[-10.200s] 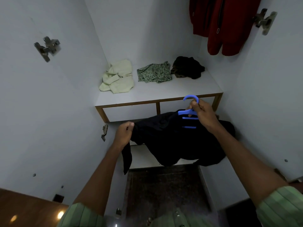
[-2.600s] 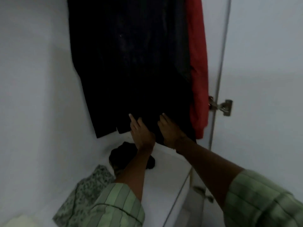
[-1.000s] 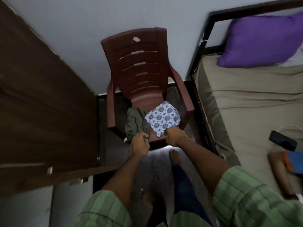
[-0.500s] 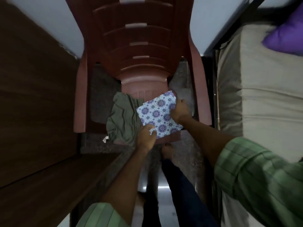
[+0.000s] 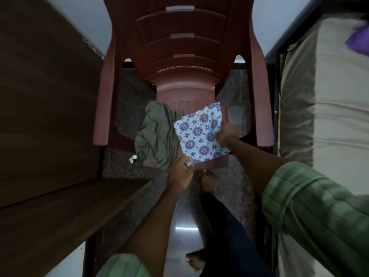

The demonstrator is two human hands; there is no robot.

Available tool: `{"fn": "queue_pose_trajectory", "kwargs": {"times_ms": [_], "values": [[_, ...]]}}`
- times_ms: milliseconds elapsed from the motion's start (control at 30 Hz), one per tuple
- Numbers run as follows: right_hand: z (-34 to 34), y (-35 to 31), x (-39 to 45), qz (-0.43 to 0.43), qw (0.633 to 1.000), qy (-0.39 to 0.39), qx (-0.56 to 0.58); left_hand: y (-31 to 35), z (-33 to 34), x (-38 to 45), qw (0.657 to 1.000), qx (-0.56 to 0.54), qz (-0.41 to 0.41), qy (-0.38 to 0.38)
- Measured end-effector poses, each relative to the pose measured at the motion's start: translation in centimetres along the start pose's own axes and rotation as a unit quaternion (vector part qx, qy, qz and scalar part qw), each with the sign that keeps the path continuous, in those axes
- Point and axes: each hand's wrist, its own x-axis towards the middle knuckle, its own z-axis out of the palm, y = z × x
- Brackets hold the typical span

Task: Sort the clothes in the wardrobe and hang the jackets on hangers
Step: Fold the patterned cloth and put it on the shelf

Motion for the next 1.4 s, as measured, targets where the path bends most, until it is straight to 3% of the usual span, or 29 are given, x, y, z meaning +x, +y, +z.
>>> {"fn": "queue_pose_trajectory", "kwargs": {"times_ms": [133,300,467,667,800,933,1033,1167,1267,1400], "values": [[-0.9,-1.2,-5.7,-0.076,0.992,-0.066,0.076,0.5,-0.8,-4.2,0.999,-0.045,-0.01,0.009],[-3.2,-2.2,-18.3,-0.07,0.989,-0.069,0.112,1.8,-3.6,-13.0,0.992,-0.116,-0.048,0.009],[-3.5,-1.8,-32.1,-0.096,0.958,-0.094,0.251,1.5,-7.2,-25.3,0.977,-0.201,-0.066,-0.014],[-2.4,-2.5,-46.5,-0.155,0.936,-0.13,0.289,-5.7,-10.0,-39.4,0.963,-0.235,-0.128,0.034],[0.3,-4.9,-55.1,-0.23,0.909,-0.227,0.264,-12.0,-11.5,-46.3,0.922,-0.343,-0.174,0.046],[4.4,-9.0,-61.9,-0.272,0.878,-0.335,0.209,-17.0,-14.4,-51.8,0.851,-0.489,-0.177,0.066],[7.1,-12.3,-66.3,-0.291,0.857,-0.388,0.175,-19.8,-17.6,-55.6,0.78,-0.599,-0.155,0.092],[10.1,-18.0,-72.4,-0.316,0.815,-0.472,0.113,-22.2,-23.8,-60.6,0.662,-0.729,-0.044,0.168],[12.4,-22.7,-75.9,-0.346,0.794,-0.499,0.041,-24.3,-29.1,-63.4,0.631,-0.736,0.025,0.245],[15.5,-29.2,-79.3,-0.387,0.77,-0.507,-0.016,-28.5,-36.0,-66.3,0.657,-0.679,-0.007,0.328]]}}
